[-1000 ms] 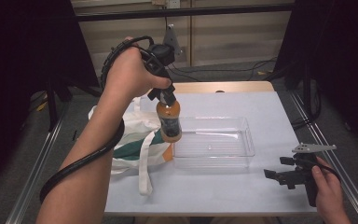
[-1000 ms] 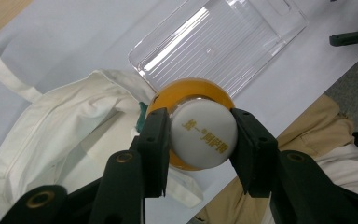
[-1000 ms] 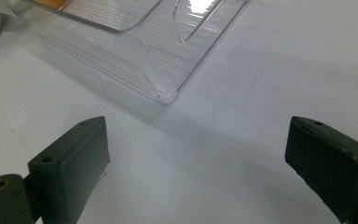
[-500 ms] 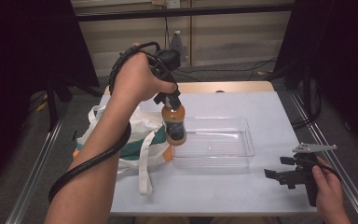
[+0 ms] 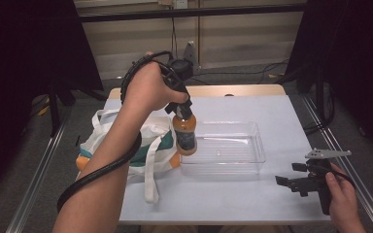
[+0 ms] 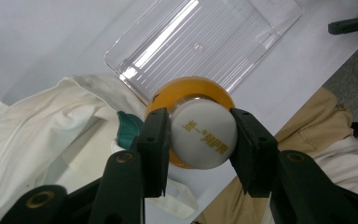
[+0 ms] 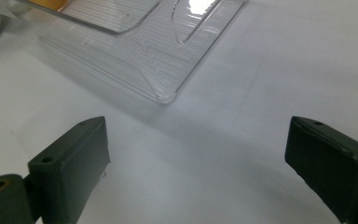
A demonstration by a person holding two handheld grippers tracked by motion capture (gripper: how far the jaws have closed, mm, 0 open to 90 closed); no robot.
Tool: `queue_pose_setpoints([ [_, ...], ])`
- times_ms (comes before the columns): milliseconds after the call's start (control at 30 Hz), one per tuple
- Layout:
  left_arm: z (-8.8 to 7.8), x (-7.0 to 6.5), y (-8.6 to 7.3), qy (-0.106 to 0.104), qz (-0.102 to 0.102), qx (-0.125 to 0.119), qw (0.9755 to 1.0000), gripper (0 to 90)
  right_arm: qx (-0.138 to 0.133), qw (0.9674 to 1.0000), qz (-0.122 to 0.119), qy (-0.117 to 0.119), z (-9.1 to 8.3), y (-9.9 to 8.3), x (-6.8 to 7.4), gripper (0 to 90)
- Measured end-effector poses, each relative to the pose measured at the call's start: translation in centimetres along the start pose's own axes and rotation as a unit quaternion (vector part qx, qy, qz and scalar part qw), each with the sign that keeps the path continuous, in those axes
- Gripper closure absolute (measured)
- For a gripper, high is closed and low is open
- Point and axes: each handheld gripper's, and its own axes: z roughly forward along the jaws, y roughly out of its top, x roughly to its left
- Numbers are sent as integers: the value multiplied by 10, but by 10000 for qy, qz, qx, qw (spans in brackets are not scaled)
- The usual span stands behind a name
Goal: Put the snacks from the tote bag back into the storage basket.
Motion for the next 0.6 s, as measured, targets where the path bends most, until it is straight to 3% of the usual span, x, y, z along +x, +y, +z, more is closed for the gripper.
queue_pose_setpoints([
  [167,4,-2,-1,-33,-58,-29,10000,595,-33,10000,10,-29,0,0,0,63],
  [200,5,-1,-1,-27,29,5,10000,595,-25,10000,23,-25,0,0,0,63],
  [300,8,-1,-1,-44,-35,-14,10000,595,-25,10000,41,-27,-1,0,0,63],
  [333,9,0,-1,-43,44,11,10000,595,-25,10000,39,-24,-1,0,0,63],
  [400,12,-1,-1,-62,-19,25,10000,595,-29,10000,6,-41,0,0,0,63],
  [600,16,-1,0,-81,68,29,9999,595,-17,10000,57,-28,-1,0,-1,63],
])
